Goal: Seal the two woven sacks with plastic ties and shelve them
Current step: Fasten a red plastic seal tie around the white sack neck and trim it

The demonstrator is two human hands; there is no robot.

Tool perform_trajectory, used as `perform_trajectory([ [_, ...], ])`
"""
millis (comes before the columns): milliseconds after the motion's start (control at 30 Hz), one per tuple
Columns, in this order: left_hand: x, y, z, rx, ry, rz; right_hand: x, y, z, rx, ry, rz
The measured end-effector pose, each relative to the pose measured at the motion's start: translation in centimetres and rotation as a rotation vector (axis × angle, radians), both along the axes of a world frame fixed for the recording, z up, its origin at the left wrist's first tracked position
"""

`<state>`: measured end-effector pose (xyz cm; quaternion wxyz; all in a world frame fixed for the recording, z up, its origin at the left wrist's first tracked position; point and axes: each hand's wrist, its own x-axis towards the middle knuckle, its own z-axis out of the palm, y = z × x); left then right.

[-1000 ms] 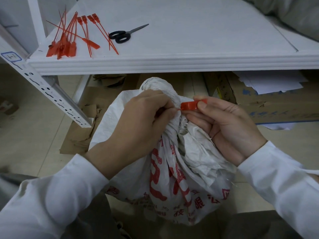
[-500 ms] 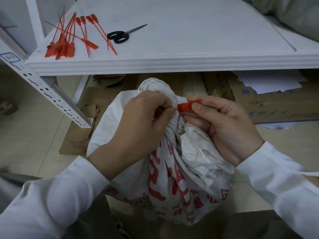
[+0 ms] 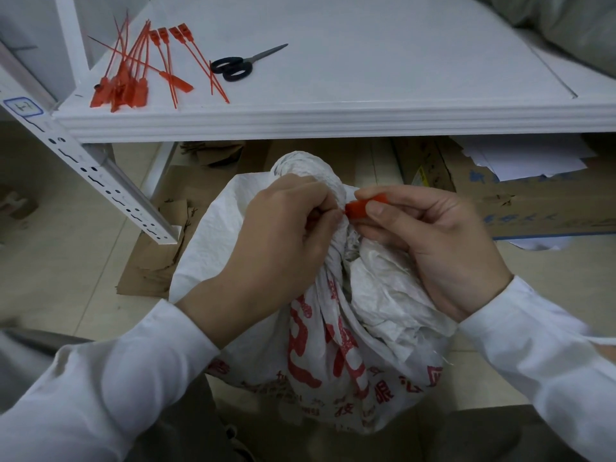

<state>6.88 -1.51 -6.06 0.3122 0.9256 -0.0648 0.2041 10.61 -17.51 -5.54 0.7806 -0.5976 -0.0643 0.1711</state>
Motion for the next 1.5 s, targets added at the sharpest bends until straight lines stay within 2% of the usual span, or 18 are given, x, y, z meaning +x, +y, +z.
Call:
perform_trajectory([
  [267,-0.5,-0.9,-0.9,0.042,-0.082,0.047,-0.6,0.0,0.0,-0.024,-0.01,-0.011],
  [500,0.1,-1.1,-0.8,0.088,-0.104,0.068,-0.8,0.0,0.0,0.086,0.113,-0.081],
  [667,0.1,-0.8,-0.6,0.097,-0.111,0.06,-0.6,-0.3,0.3,0.131,0.194,-0.041],
  [933,-0.2,-0.9,-0.8,0.09,-0.12,0.016,-1.0,0.2,0.0,-0.027,0.029,-0.065],
  [1267,0.3,-1.0,-1.2,0.122,-0.13,0.008,-0.9,-0.1,0.3,0.015,0.056,-0.107],
  [1500,-0.3,-1.2,-1.4,0.121,-0.164,-0.011,-0.9,-0.6,0.3,-0.123,-0.067,-0.093],
])
